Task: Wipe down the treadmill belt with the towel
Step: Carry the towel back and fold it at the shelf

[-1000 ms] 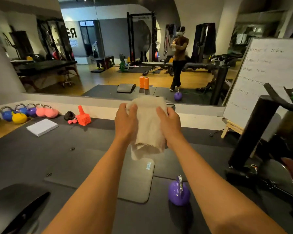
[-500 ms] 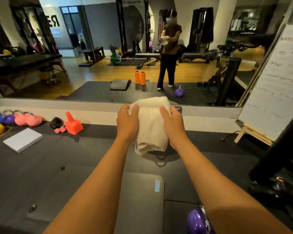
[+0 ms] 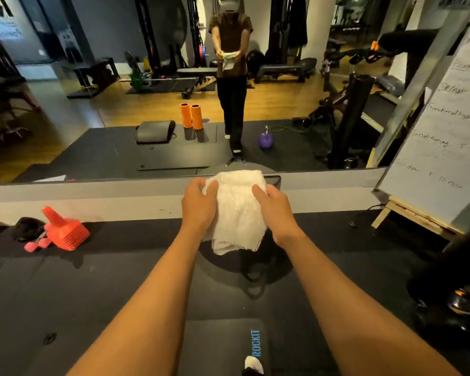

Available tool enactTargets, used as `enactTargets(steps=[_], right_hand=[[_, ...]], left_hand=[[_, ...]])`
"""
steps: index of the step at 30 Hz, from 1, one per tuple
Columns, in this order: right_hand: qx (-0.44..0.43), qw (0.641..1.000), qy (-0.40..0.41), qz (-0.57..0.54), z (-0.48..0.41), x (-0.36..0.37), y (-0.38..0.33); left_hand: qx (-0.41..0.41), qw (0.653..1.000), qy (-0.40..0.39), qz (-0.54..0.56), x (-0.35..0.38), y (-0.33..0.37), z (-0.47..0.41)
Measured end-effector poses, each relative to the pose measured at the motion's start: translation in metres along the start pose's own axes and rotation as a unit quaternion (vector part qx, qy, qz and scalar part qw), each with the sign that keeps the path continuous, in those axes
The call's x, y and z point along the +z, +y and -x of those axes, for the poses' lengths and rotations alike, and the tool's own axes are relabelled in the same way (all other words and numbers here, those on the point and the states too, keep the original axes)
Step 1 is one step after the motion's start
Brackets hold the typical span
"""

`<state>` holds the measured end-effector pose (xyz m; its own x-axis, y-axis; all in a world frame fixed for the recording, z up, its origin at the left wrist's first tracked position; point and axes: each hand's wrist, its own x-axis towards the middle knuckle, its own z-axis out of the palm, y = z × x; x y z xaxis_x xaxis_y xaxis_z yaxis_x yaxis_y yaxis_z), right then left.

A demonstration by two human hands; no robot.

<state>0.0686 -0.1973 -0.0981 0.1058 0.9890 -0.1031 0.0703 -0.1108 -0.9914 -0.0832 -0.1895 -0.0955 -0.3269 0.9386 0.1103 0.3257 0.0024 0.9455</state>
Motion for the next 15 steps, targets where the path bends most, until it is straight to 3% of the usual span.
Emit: enactTargets(steps=[9, 15], right_hand=[[0.106, 0.993, -0.044, 0.003, -0.218, 0.028, 0.029], [0.152, 0.987, -0.029, 0.030, -0.344, 0.050, 0.064]], left_hand=[[-0.101, 0.995, -0.015, -0.016, 0.081, -0.055, -0.192], [-0.172, 0.979, -0.101, -0.043, 0.126, -0.112, -0.315]])
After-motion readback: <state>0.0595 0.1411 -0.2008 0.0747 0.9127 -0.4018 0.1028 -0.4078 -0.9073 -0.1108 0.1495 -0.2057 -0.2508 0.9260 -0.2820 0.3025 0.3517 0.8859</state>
